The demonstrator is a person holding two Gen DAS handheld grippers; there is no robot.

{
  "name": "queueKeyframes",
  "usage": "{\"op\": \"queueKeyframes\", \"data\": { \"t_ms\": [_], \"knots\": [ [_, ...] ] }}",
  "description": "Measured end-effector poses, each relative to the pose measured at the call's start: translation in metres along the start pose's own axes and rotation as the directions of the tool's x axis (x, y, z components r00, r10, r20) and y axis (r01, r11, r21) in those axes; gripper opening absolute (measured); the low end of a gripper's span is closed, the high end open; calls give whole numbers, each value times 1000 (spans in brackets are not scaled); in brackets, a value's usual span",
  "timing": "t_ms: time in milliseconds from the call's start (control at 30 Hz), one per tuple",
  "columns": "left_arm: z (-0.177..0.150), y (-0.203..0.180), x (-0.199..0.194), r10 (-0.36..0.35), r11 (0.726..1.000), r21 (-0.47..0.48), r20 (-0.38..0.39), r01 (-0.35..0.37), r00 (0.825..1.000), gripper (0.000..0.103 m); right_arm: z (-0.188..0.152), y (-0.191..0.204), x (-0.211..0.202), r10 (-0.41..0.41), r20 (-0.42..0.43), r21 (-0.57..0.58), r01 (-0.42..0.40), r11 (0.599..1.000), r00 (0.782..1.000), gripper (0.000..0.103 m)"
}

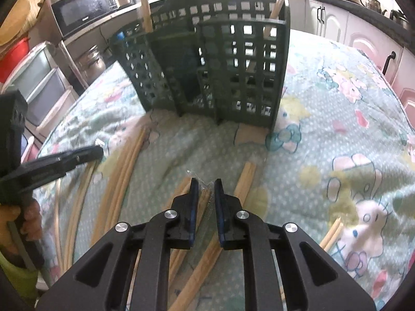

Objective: Organize utensils
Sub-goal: 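Grasp a chopstick with the left gripper while the right gripper grasps another, then lift both chopsticks over the green caddy and open both grippers to release them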

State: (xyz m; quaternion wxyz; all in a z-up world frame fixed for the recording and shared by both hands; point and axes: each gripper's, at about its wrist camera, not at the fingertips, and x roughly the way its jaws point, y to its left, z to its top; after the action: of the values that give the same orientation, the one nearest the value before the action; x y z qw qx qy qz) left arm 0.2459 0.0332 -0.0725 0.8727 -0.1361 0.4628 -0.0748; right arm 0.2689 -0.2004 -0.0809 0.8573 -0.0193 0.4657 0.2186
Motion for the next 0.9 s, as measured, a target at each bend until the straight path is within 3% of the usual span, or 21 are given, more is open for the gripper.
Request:
{"op": "queueKeyframes", "data": {
  "t_ms": [300,467,733,900],
  "knots": [
    [-3,-7,-13,-4,1000,11,17,4,1000,5,-22,21,-3,-10,-14,-24,10,1000,1000,19],
    [-1,-15,-26,-11,1000,28,49,9,999,4,-30,28,-10,15,5,-43,-15,999,1000,10],
    [25,-36,-59,-41,997,65,136,32,990,2,-17,33,-60,92,122,-55,-85,995,988,6],
    [51,-53,-87,-71,994,97,211,51,975,1,4,37,-104,125,235,-90,-107,990,964,5]
  ]
}}
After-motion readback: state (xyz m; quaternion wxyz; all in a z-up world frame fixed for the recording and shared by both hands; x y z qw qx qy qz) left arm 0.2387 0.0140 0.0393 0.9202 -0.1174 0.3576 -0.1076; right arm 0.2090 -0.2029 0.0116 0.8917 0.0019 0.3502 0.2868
